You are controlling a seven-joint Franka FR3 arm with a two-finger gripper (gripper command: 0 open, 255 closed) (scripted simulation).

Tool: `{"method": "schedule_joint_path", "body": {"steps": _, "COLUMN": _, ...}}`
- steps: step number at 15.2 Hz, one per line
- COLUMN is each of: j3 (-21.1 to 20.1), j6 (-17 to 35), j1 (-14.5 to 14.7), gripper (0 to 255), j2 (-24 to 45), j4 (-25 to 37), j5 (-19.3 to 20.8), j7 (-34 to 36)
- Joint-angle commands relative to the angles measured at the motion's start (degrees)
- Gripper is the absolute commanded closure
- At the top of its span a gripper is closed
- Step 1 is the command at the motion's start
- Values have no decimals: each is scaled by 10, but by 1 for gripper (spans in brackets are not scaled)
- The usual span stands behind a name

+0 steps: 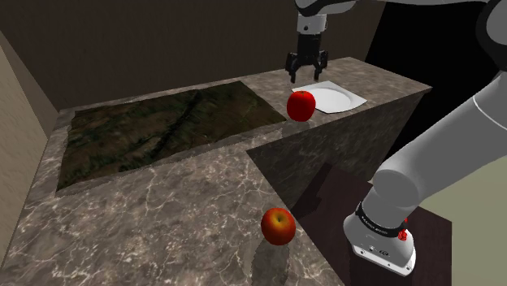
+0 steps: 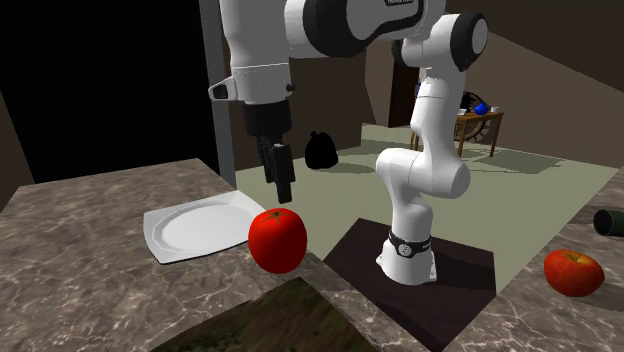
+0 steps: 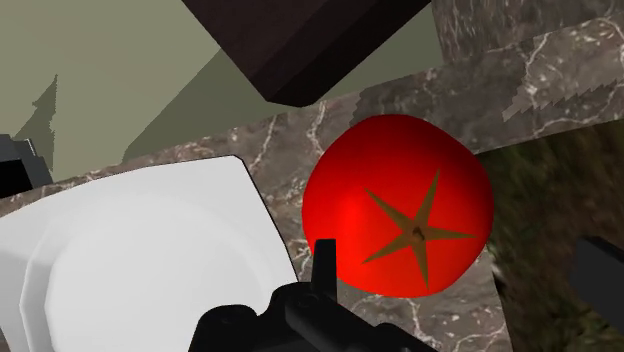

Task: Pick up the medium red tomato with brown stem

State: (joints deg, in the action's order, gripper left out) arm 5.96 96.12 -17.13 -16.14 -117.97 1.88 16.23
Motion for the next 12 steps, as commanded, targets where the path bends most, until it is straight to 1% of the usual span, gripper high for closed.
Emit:
{"method": "schedule_joint_path", "body": {"steps": 1, "j3": 2, "j6": 12, "j1": -2, "gripper": 0, "j2": 2, "j4": -10, "j5": 1, "j7": 3}}
{"method": "schedule_joint_path", "body": {"steps": 5, "j3": 2, "j6": 42, "j1": -2, "gripper": 0, "j2": 4, "j4": -39, "j5": 1, "j7": 3}}
{"method": "schedule_joint_path", "body": {"steps": 7, "j3": 2, "j6": 47, "j1": -2, "gripper": 0, "j2": 4, "j4": -43, "j5": 1, "j7": 3}}
{"method": "schedule_joint_path", "body": {"steps": 8, "j3": 2, "j6": 46, "j1": -2, "gripper": 255, "j2": 3, "j4": -44, "j5": 1, "j7": 3}}
{"method": "schedule_joint_path", "body": {"steps": 12, "j3": 2, "j6": 46, "j1": -2, "gripper": 255, "j2": 3, "j4": -44, "j5": 1, "j7": 3}}
